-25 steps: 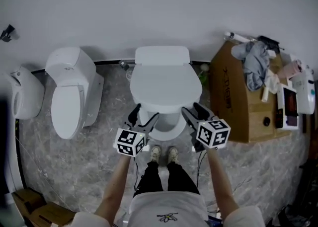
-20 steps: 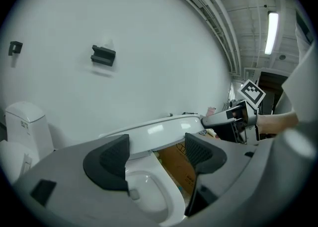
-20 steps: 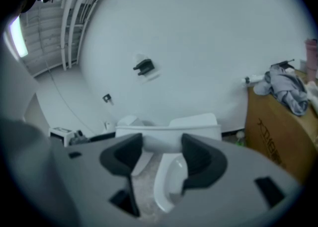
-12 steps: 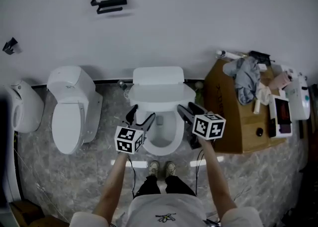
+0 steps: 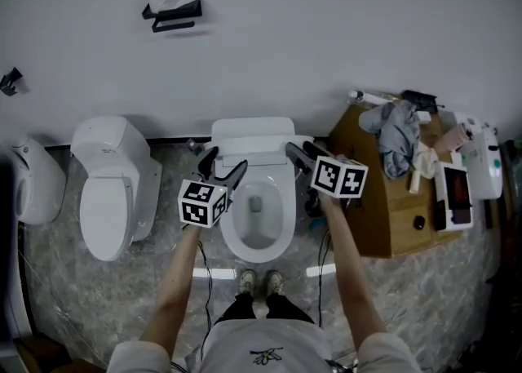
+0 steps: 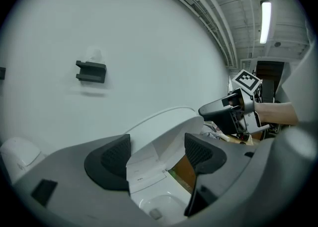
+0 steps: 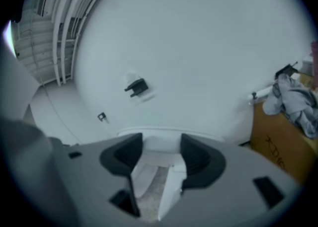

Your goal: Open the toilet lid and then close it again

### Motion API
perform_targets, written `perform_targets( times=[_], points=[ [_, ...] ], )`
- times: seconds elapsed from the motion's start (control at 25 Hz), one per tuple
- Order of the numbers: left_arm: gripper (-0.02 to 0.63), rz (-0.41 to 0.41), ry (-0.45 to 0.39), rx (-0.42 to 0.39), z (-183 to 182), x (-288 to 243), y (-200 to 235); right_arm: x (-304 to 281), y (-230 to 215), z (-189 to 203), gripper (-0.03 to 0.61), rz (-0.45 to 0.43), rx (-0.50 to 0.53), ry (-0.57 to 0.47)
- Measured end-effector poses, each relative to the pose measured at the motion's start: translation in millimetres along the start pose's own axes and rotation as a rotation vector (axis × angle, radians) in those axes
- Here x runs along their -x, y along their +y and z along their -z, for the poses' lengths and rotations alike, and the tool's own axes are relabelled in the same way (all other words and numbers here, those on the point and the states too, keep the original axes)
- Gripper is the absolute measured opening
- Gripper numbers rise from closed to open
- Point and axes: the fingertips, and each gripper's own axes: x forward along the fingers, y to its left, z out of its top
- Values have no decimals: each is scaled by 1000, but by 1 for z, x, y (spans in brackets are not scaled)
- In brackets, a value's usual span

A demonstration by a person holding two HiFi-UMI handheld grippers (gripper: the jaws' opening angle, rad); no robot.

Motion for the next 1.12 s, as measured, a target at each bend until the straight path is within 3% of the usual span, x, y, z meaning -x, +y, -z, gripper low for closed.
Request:
perform_targets(
  times=[0.56,1.0,1.12],
  points=[
    [357,-36,-11,-72,-58,-72,57,-68,-16,-88,256,-12,-36,-74],
    [357,-135,32,-92,-87,-140,105,-129,-38,-141,223,-12,68,-77],
    [357,-146,16,-59,-96,-156,119,-146,-45,-154,212,-14,103,-85]
  ],
)
